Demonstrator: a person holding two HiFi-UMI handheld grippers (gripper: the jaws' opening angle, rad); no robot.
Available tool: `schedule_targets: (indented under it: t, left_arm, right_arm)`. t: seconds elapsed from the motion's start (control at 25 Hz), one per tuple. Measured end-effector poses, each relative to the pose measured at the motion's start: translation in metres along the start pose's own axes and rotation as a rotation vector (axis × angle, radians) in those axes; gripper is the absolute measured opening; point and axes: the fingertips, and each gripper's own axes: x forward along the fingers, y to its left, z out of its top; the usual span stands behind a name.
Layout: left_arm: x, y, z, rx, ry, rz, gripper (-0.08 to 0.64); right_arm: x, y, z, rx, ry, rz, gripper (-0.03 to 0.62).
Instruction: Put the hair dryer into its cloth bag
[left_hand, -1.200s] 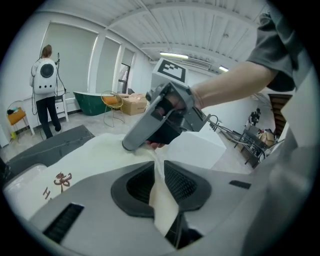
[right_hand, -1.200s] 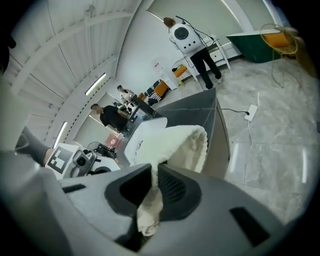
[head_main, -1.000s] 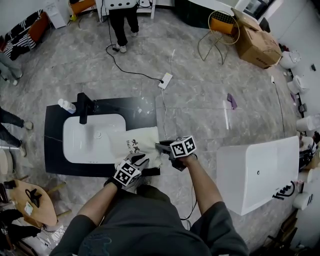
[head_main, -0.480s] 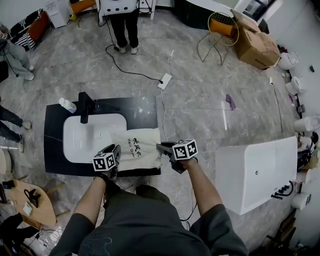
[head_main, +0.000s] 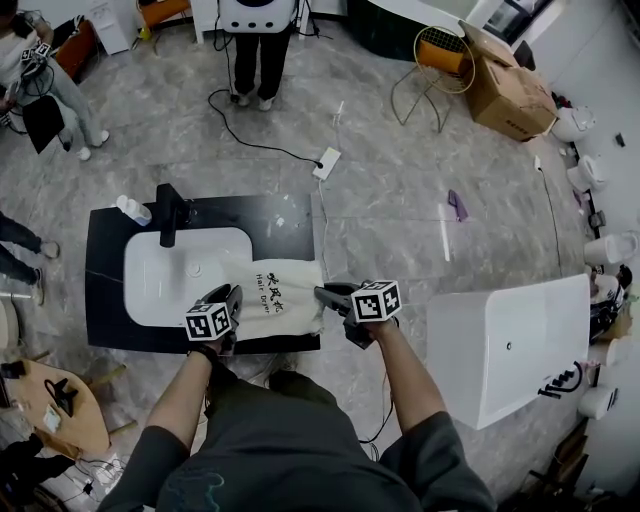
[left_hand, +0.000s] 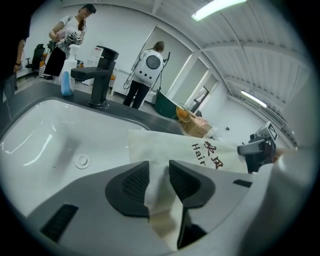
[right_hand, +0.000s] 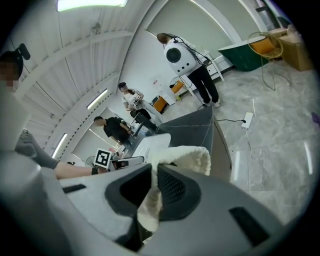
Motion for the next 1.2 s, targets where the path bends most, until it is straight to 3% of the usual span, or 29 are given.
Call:
schedule_targets:
  t: [0.92,1.04,1.2]
  left_arm:
    - [0.002,-0.026,0.017,0.012,-0.056,-0.097,0.146]
    - [0.003,-0.026,0.016,0.035,-0.054,-0.094,0.147]
    - [0.004,-0.025,0.017,0.039,-0.054,-0.089,0.143]
  right_arm:
    - [-0.02,0.033,0.028,-0.054,-0.103,0.096,0.034]
    - [-0.017,0.012,0.019,-0.052,-0.063,0.019,0.034]
    - [-0.002,-0.035,-0.031,-0.048,0.133,-0.139,0.053]
